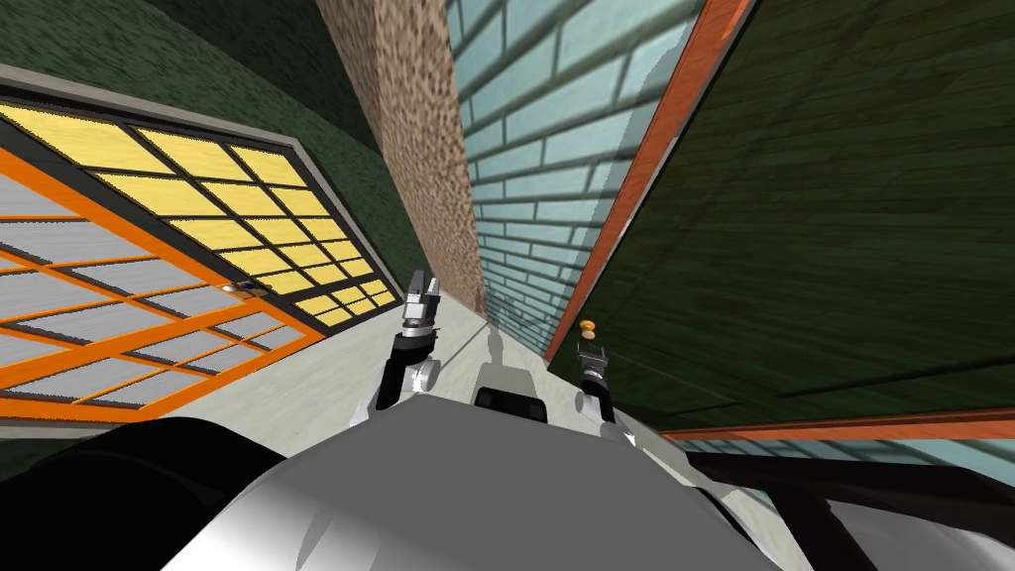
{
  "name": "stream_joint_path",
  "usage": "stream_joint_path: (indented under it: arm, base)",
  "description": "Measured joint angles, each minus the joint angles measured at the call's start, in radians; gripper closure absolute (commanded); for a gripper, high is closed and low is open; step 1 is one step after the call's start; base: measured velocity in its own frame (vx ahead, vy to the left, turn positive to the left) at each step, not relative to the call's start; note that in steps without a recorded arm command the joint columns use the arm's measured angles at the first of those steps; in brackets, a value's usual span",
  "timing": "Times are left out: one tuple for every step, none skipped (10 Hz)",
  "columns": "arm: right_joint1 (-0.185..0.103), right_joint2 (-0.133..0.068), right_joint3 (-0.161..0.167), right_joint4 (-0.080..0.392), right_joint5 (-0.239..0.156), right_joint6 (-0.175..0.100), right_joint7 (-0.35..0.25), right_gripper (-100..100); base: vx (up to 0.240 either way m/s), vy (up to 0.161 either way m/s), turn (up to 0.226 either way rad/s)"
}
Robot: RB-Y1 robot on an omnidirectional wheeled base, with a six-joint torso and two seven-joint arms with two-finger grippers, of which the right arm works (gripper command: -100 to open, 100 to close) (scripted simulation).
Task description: Pull the door open
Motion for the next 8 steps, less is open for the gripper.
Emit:
stream_joint_path:
  arm:
    - [0.0, 0.003, 0.002, -0.003, -0.006, 0.001, -0.021, -100]
    - [-0.002, 0.007, 0.004, -0.004, -0.015, 0.001, -0.048, -100]
    - [-0.004, 0.013, 0.008, -0.005, -0.027, 0.001, -0.077, -100]
    - [-0.003, 0.015, 0.009, -0.01, -0.033, 0.002, -0.096, -100]
    - [-0.005, 0.017, 0.011, -0.011, -0.042, 0.004, -0.119, -100]
    - [-0.005, 0.022, 0.014, -0.017, -0.053, 0.006, -0.146, -100]
    - [-0.009, 0.027, 0.017, -0.016, -0.064, 0.006, -0.176, -100]
    - [-0.007, 0.031, 0.02, -0.025, -0.074, 0.008, -0.202, -100]
  base:
    - [-0.056, -0.012, 0.035]
    - [-0.075, -0.015, 0.057]
    - [-0.062, -0.016, 0.02]
    - [-0.064, -0.011, 0.026]
    - [-0.094, -0.023, 0.05]
    - [-0.099, -0.025, 0.051]
    - [-0.084, -0.014, 0.042]
    - [-0.064, -0.016, 0.029]
